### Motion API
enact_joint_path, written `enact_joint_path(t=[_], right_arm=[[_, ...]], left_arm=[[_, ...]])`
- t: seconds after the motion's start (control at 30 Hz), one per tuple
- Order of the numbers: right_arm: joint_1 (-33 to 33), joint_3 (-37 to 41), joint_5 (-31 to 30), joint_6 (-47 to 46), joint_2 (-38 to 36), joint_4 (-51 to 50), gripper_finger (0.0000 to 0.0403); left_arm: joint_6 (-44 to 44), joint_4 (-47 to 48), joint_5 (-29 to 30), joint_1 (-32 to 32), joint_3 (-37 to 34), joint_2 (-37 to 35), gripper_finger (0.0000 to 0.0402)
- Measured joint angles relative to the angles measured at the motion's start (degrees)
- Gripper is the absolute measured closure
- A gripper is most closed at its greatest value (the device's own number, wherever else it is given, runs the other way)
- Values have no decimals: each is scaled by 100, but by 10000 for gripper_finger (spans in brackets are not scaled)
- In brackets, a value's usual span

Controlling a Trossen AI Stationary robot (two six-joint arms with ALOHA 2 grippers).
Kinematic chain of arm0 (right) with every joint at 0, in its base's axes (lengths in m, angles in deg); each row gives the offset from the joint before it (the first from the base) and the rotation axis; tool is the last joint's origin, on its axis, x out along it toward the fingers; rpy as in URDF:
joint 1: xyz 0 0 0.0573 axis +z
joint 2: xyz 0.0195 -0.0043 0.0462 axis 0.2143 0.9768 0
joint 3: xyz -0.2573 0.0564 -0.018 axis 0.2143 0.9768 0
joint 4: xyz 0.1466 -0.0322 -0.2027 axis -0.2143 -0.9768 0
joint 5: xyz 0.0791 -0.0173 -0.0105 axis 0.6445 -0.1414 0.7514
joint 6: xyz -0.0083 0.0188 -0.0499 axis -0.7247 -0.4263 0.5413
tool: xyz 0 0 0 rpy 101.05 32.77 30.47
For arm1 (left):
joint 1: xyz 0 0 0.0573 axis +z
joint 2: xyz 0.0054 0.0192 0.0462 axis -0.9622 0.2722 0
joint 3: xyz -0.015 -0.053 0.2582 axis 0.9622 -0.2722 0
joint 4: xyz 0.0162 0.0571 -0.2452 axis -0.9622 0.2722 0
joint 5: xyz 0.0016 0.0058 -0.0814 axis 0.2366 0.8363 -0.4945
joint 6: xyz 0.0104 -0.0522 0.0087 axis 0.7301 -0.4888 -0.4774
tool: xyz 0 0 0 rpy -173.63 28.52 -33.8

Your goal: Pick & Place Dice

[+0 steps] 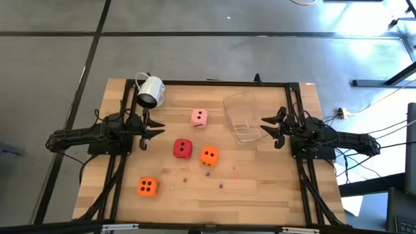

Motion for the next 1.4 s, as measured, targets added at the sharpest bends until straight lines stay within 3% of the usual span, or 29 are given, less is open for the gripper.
enact_joint_path(t=[0.17,0.6,0.93,1.4], right_arm=[[0,1,-1,-480,-2,12,230],[-4,2,-4,-523,0,341,230],[-4,2,9,-701,0,910,229],[-4,2,450,-1060,5,1228,229]], left_arm=[[0,0,0,1,0,0,299],[0,-4,15,2,-2,0,299],[-4,-25,490,2,-2,0,299],[-489,-408,530,2,205,195,299]])
